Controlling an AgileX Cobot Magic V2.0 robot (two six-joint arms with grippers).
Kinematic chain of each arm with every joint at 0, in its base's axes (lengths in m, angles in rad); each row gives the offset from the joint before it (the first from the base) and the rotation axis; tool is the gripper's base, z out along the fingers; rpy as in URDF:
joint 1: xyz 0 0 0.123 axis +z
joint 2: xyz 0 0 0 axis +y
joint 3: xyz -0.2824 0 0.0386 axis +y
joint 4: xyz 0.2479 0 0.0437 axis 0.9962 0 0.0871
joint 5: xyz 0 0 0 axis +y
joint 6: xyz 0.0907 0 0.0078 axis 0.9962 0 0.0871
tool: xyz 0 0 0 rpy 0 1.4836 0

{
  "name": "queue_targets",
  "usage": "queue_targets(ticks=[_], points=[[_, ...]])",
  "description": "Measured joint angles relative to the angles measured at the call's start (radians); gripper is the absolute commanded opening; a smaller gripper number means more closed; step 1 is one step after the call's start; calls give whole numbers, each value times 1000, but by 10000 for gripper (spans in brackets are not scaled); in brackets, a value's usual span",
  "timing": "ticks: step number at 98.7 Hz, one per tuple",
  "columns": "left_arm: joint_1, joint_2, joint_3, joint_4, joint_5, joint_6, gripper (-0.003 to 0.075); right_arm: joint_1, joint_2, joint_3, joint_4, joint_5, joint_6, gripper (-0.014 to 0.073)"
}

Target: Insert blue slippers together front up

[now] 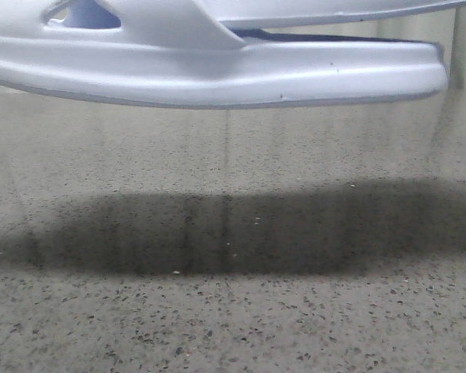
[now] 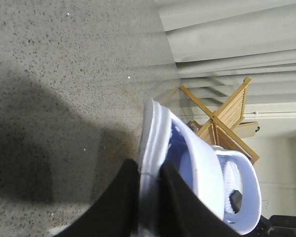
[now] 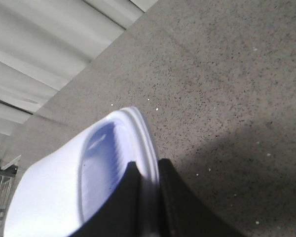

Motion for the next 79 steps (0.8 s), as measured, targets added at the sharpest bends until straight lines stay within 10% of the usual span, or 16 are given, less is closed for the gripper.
queue_targets(ticks=[79], points=[[0, 0, 0, -203, 32, 12, 16, -3, 0, 67, 344, -156, -186, -107]])
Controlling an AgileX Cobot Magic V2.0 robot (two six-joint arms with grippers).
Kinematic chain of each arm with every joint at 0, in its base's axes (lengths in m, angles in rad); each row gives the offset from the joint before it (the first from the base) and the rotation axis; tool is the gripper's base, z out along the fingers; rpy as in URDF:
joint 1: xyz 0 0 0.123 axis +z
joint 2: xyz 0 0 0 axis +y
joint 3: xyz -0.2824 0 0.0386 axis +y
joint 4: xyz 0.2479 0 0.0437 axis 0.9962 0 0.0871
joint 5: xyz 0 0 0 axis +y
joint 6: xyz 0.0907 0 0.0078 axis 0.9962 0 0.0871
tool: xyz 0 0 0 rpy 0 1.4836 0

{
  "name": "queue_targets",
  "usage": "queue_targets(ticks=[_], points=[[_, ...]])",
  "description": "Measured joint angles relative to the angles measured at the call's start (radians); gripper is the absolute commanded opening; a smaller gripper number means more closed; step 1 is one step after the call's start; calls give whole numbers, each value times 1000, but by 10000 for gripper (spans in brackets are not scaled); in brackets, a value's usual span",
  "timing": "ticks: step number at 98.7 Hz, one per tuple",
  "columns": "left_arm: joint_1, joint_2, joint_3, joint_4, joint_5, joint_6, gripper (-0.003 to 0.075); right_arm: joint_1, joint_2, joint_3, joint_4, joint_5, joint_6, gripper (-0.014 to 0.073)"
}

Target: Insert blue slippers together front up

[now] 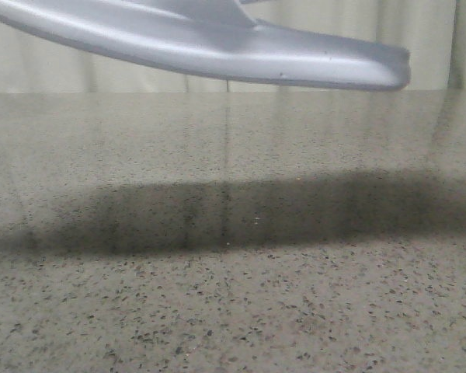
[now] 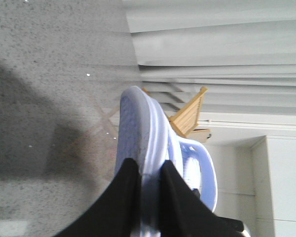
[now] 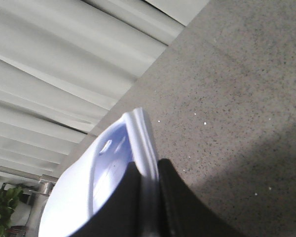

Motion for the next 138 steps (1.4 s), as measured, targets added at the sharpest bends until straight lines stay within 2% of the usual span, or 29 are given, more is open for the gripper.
queue_targets(ticks=[58, 100, 138], points=[[0, 0, -3, -27, 53, 2, 16, 0, 7, 0, 60, -20, -55, -107], [0, 0, -3, -27, 55, 2, 16, -11, 113, 0, 337, 27, -346, -107], [4, 0, -3, -21, 46, 20, 16, -11, 166, 0, 399, 57, -483, -107]])
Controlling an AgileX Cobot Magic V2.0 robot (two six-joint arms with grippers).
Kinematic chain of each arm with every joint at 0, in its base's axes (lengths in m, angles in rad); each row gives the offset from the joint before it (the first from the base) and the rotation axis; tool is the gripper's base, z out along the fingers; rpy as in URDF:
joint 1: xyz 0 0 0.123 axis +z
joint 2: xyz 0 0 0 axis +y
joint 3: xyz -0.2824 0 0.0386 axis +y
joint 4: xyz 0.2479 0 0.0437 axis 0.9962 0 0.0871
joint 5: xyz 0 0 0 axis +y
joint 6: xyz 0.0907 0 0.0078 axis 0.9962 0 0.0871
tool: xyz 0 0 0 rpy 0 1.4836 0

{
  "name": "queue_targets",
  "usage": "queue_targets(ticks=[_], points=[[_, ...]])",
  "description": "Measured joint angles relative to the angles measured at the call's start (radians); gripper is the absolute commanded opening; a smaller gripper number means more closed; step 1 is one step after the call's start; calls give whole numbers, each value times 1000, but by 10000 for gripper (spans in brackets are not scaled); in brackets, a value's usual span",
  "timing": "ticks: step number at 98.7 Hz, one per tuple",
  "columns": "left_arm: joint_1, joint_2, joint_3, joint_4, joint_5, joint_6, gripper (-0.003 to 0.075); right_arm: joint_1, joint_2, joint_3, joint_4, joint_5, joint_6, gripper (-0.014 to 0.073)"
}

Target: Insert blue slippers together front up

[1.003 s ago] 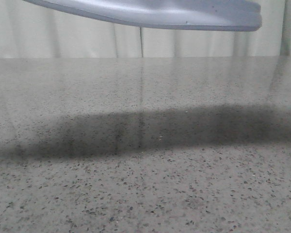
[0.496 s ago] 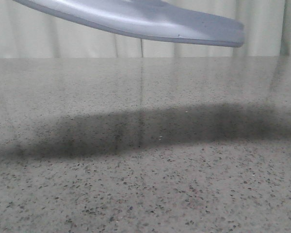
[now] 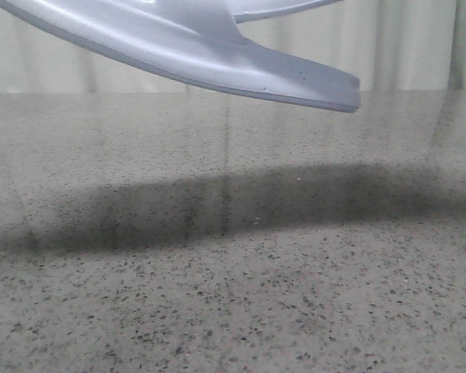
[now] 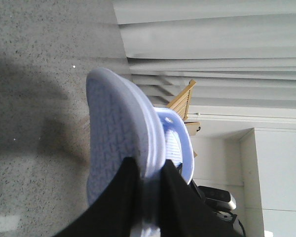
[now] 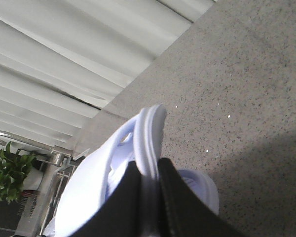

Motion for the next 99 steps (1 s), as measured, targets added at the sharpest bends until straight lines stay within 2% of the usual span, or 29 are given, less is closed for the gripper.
queue_targets(ticks=[14, 21, 28, 45, 55, 77, 99], points=[[0, 0, 0, 0, -2, 5, 16, 0, 0, 0, -15, -12, -54, -106], [0, 0, 0, 0, -3, 6, 16, 0, 0, 0, -37, -23, -62, -76], [0, 0, 0, 0, -3, 6, 16, 0, 0, 0, -58, -30, -67, -8], [0, 0, 0, 0, -10, 6, 16, 0, 0, 0, -96, -35, -71, 223], [0, 0, 0, 0, -14, 6, 16, 2, 0, 0, -111, -33, -73, 301], [-4, 0, 0, 0, -27, 6, 16, 10, 0, 0, -144, -63, -77, 321], [-4, 0, 0, 0, -68, 6, 16, 10, -26, 0, -144, -201, -134, 321]])
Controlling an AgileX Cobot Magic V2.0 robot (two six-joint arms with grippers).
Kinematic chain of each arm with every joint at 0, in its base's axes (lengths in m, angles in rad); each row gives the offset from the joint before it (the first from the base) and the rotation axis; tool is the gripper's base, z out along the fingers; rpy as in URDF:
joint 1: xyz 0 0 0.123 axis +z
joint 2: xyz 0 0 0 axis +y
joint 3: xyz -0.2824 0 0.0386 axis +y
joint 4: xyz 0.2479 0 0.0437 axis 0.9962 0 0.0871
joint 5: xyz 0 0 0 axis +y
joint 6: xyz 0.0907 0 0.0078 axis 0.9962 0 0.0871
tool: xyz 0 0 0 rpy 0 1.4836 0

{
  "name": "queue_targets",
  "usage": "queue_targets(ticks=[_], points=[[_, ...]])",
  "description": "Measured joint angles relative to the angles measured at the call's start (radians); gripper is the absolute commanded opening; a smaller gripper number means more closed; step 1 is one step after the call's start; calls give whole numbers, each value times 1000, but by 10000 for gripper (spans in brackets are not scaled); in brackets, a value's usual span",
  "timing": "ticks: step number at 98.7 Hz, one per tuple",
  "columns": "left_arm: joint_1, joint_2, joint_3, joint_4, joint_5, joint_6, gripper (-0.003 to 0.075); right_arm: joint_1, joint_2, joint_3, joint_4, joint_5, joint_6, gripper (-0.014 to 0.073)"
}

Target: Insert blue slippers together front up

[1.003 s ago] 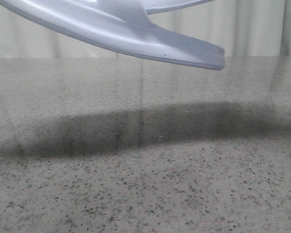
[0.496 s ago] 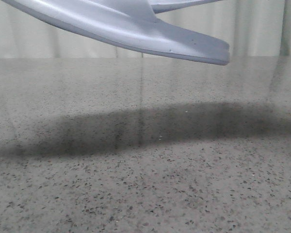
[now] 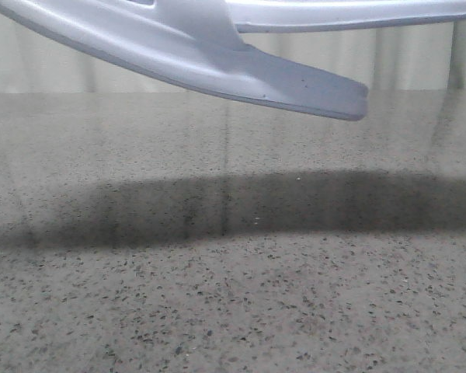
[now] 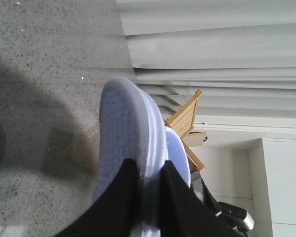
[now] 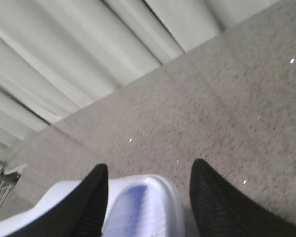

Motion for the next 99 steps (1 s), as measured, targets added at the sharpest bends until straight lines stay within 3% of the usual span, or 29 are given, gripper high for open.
queue_targets(ticks=[28, 99], points=[[0, 68, 0, -6, -4, 10, 16, 0, -90, 0, 3, -150, -75, 320], [0, 364, -1, -16, 47, 285, 17, 0, -94, 0, 6, -133, -92, 320]])
